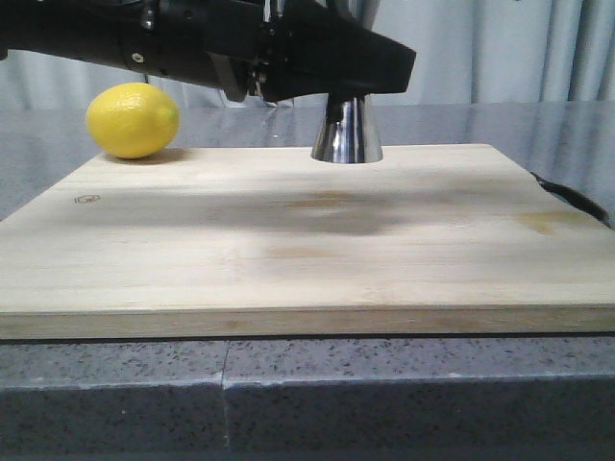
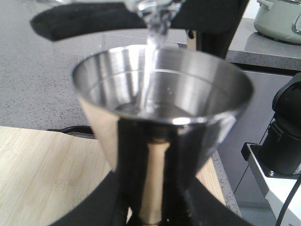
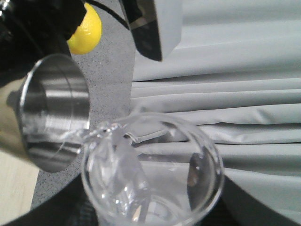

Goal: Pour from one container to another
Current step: 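Tilt the beaker with the right gripper, pouring liquid into the jigger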

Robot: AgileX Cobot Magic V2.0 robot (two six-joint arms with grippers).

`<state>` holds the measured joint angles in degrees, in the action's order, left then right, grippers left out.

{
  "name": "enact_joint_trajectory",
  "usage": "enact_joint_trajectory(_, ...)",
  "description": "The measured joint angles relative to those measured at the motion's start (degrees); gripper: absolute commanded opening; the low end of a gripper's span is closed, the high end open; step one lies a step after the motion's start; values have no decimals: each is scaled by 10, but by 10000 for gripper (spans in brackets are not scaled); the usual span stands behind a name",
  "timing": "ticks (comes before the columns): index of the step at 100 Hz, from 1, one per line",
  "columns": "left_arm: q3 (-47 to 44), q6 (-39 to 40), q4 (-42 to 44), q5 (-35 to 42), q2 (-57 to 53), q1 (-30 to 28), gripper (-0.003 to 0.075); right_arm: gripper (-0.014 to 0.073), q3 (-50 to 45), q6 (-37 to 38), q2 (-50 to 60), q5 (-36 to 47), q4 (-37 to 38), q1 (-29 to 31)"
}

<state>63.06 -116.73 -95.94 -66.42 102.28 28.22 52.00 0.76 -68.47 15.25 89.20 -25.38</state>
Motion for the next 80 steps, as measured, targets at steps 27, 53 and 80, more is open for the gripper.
enact_joint_trajectory(27, 0, 0, 0, 0, 0, 0, -19, 236, 0, 0, 0, 1, 11, 0)
enact_joint_trajectory(53, 0, 0, 0, 0, 0, 0, -19, 236, 0, -1, 0, 2, 14, 0)
enact_joint_trajectory(80, 0, 0, 0, 0, 0, 0, -19, 236, 0, -1, 0, 3, 24, 0)
